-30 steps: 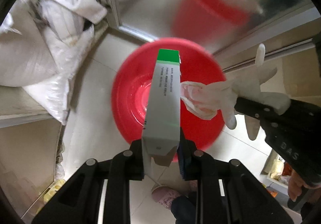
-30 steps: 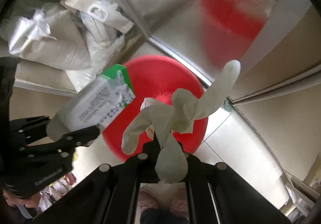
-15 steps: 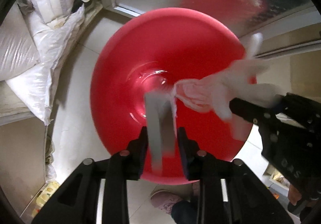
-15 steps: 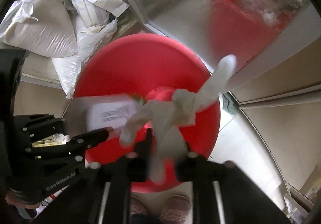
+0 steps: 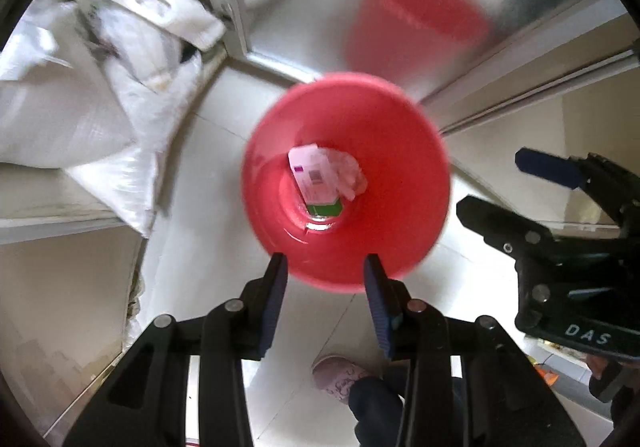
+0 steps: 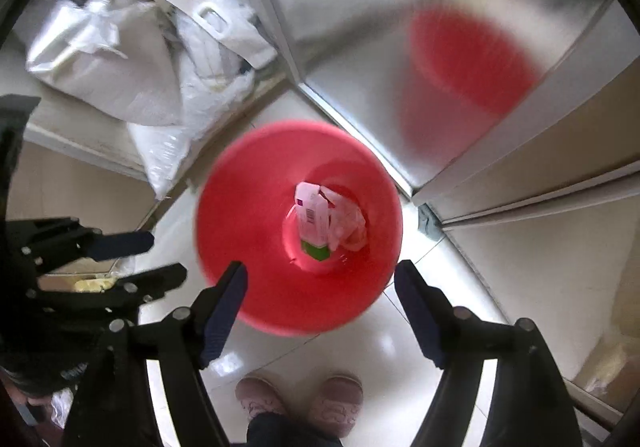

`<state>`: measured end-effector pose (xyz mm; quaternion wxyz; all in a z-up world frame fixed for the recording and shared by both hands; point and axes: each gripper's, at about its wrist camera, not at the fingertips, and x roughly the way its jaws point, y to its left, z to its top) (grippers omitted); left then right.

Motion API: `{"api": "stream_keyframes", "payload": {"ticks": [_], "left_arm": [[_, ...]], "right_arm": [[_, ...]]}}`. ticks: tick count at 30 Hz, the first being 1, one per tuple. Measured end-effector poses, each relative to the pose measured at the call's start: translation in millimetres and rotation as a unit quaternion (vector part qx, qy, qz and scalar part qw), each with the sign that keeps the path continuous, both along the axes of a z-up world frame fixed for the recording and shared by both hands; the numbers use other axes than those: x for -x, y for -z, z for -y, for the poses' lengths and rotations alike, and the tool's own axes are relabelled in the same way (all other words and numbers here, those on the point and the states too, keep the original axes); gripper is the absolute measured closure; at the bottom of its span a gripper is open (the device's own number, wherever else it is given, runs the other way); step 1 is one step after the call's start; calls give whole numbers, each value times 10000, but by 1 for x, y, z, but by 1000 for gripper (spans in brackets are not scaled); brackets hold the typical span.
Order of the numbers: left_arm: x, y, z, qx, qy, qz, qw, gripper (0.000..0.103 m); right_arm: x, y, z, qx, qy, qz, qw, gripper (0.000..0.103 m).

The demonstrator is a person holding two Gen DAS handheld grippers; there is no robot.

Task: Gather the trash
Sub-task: 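Open the left tool over the bucket while the right tool releases the gloves, then raise both tools back toward the counter trash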

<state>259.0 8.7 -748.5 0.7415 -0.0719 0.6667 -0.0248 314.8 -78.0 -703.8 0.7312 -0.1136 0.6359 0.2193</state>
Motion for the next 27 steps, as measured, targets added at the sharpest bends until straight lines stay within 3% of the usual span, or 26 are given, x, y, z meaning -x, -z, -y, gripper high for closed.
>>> {"api": "stream_keyframes", "payload": {"ticks": [4,7,9,11,15,19,21,27], "left_arm": [[15,-70,-8,5,-158,290,9995,61],[26,-125,-12,41,-283,551,9981,61],[33,-157,-11,-108,-302,683,9971,44],[42,-200,-9,-266,-311,816,9958,33],[60,-278,-6,-423,-283,1026,9934,21],[81,-362,-7,-276,-409,1553,9866,8],[87,-400,-7,-279,-481,1735,9833,0],[92,-483,0,-53,-463,2103,9765,0]], "right_arm": [[13,-63,2,-85,-32,209,9997,21],[25,-115,0,-108,-100,472,9988,21],[30,-150,2,-132,-83,586,9982,21],[35,-185,2,-185,-21,681,9975,21],[46,-267,9,-297,145,938,9950,20],[54,-348,18,-509,363,1232,9904,4],[58,-386,19,-556,398,1420,9875,3],[68,-471,18,-669,446,1870,9791,0]]}}
